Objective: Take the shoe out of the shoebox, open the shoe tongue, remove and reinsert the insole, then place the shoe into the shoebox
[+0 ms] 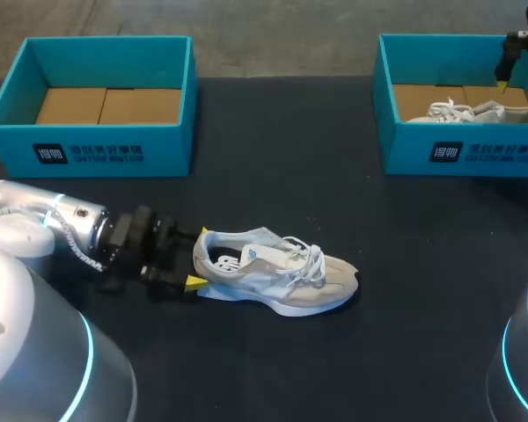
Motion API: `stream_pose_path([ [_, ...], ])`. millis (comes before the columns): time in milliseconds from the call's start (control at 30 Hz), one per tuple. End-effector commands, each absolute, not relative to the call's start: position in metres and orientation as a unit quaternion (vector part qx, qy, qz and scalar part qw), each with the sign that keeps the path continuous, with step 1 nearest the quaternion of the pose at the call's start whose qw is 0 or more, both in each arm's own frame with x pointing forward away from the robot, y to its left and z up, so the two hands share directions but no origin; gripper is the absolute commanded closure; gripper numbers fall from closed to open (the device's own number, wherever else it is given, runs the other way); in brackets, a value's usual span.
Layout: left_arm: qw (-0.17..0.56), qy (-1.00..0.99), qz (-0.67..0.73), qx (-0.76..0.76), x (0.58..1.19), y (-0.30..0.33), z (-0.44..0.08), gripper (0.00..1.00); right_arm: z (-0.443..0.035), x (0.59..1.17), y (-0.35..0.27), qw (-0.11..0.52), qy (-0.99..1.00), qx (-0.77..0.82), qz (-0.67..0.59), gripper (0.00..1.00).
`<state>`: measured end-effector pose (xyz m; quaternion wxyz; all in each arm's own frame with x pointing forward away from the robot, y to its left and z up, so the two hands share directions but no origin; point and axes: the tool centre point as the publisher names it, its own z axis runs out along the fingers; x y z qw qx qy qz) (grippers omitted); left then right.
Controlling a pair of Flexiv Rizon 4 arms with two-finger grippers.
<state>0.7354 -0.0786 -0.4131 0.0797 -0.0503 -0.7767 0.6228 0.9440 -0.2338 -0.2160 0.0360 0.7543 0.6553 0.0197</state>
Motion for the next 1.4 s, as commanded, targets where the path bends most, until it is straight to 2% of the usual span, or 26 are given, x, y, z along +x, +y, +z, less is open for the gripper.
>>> stream_pose_path([
  [33, 0.08, -0.776, 0.624, -0.048, 0.733, -0.085, -0.416, 0.0, -0.216, 0.944, -0.234, 0.036, 0.655, 0.754, 0.019, 0.0],
  [1400, 0.103, -0.774, 0.623, -0.044, 0.726, -0.113, -0.427, 0.0, -0.216, 0.944, -0.234, 0.036, 0.655, 0.754, 0.019, 0.0],
])
